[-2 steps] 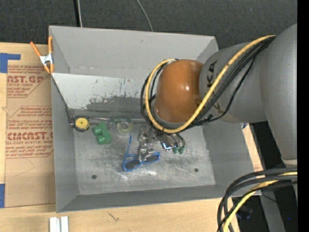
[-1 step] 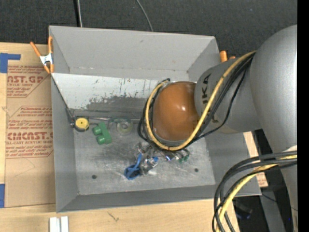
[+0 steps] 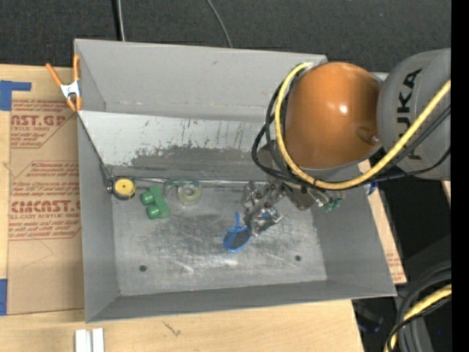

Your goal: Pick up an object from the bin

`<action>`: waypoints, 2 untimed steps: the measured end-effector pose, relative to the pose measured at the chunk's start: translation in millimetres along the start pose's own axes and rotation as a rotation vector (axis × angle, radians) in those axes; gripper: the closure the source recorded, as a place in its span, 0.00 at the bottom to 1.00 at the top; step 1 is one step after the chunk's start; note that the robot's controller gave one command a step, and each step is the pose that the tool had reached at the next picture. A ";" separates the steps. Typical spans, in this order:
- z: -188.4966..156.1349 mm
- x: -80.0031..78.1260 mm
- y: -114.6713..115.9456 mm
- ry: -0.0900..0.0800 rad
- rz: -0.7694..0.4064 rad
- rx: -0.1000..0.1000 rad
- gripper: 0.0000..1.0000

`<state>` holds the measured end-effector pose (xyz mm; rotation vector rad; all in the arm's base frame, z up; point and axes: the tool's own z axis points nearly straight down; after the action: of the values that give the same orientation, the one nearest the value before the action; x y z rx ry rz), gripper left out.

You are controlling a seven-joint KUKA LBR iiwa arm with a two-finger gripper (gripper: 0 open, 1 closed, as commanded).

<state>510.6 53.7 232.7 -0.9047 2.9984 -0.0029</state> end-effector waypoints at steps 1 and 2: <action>4.5 0.7 1.6 0.006 -0.002 -0.005 0.00; 159.7 19.2 8.2 -0.003 0.041 -0.003 0.00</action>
Offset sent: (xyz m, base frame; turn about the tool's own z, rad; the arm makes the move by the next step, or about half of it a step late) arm 0.0000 0.0000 0.0000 0.0000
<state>491.6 50.1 72.8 -0.8419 3.0141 0.0035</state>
